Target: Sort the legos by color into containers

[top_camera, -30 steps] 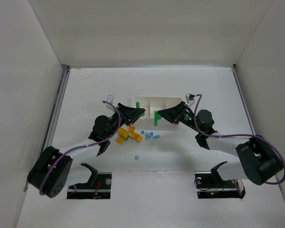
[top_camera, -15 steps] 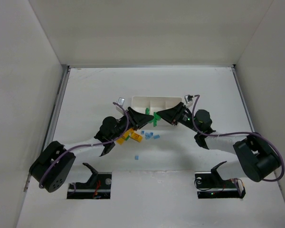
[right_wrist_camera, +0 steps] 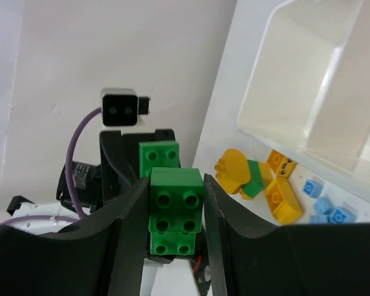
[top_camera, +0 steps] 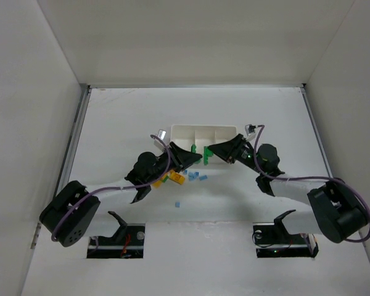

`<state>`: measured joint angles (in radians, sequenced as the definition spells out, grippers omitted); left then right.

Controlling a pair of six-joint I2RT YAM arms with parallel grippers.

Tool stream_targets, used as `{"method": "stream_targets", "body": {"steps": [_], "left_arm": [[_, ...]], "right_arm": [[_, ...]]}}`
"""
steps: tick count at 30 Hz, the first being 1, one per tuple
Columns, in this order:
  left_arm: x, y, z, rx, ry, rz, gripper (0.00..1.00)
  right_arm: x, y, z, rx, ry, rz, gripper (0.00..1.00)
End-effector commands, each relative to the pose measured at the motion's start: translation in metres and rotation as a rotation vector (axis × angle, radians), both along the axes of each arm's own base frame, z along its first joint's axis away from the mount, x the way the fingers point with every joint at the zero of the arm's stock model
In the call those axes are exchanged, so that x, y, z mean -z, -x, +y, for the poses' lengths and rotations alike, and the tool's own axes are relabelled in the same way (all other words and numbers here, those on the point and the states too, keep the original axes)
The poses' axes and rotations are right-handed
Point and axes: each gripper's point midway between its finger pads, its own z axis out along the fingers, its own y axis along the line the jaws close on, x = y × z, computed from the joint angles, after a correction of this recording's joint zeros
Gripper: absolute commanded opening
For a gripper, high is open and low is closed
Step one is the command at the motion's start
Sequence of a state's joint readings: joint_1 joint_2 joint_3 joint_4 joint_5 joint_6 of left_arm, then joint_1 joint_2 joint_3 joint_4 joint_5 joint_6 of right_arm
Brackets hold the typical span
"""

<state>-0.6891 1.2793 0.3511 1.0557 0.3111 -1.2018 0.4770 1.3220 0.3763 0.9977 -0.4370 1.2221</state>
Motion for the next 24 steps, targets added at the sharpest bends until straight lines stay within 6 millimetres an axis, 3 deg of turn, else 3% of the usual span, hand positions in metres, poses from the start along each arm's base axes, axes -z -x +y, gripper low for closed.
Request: {"method": "stream_targets", "body": {"steps": [1, 6, 10, 14, 19, 24], "left_arm": [[0.036, 0.018, -0.013, 0.038, -0.143, -0.002, 0.2], [0.094, 0.041, -0.04, 0.09, -0.42, 0.009, 0.21], [0.122, 0.052, -0.056, 0.124, -0.567, -0.01, 0.24], [0.143, 0.054, -0.063, 0.133, -0.659, -0.01, 0.33], [0.148, 0.056, -0.068, 0.144, -0.687, -0.013, 0.53], [0.126, 0.053, -0.064, 0.134, -0.653, -0.05, 0.7]], "right_arm": [[-0.009, -0.004, -0.022, 0.07, 0.023, -0.07, 0.34], [-0.007, -0.009, -0.051, 0.179, 0.13, -0.099, 0.34], [-0.011, -0.01, -0.067, 0.255, 0.227, -0.129, 0.35], [-0.014, -0.011, -0.076, 0.308, 0.281, -0.151, 0.35], [-0.006, -0.01, -0.074, 0.303, 0.298, -0.138, 0.35], [-0.005, -0.012, -0.066, 0.284, 0.299, -0.136, 0.35]]}}
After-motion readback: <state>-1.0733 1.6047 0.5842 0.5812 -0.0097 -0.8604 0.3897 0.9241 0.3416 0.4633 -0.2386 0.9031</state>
